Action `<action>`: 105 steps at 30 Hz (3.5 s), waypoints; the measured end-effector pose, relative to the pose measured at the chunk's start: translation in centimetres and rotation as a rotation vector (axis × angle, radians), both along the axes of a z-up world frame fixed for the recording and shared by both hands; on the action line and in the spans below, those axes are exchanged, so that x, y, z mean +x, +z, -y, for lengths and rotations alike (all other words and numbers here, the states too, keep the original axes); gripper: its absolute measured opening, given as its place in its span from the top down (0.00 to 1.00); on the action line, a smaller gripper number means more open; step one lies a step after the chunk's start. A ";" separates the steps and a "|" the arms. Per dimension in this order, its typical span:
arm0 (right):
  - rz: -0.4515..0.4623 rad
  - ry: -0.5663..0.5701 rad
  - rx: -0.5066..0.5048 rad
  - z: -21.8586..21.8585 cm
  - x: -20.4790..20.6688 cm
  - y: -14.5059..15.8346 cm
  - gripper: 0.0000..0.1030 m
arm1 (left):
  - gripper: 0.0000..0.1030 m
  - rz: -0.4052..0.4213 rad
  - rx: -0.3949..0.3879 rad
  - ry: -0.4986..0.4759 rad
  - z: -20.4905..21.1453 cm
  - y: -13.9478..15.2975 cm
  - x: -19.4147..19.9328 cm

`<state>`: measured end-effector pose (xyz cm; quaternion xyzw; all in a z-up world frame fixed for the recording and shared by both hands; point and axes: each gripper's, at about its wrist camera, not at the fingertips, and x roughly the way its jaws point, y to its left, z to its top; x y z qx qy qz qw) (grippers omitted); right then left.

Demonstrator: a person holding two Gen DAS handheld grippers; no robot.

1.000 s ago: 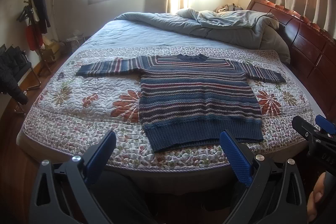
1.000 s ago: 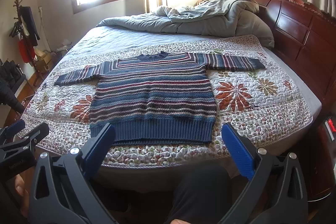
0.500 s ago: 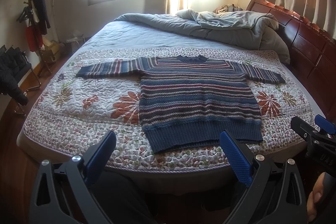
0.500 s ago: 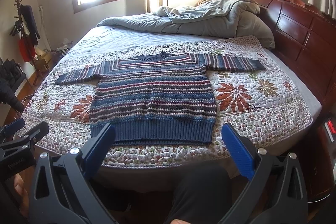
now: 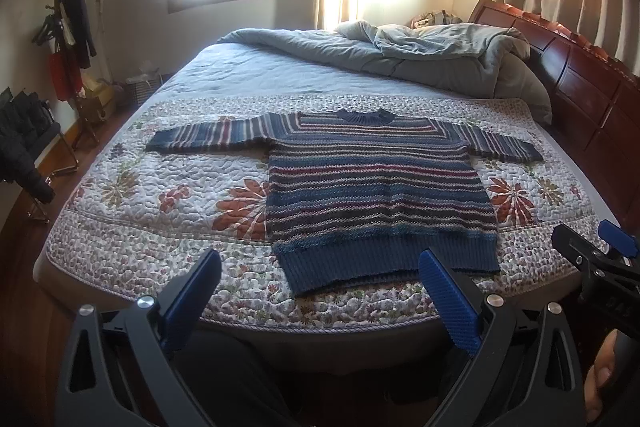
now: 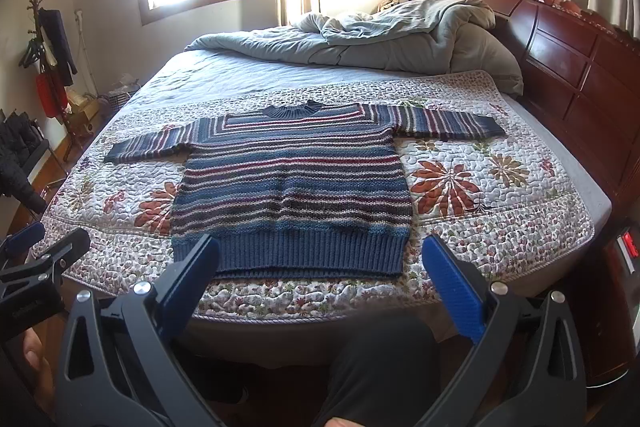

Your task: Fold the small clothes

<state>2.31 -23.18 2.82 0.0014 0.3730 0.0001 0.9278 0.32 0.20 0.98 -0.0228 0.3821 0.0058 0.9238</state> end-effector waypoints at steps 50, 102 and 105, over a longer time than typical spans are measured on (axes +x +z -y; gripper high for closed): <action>0.203 0.114 0.142 3.4 2.9 -1.6 0.02 | 0.04 0.027 -0.133 -0.112 0.3 -2.7 3.8; -0.011 -0.564 0.781 53.8 47.6 -22.9 0.88 | 0.04 -0.132 -0.350 -0.366 8.7 -24.0 31.4; 0.016 -0.527 0.711 51.7 47.9 -20.1 0.88 | 0.04 -0.130 -0.357 -0.362 8.1 -23.8 31.3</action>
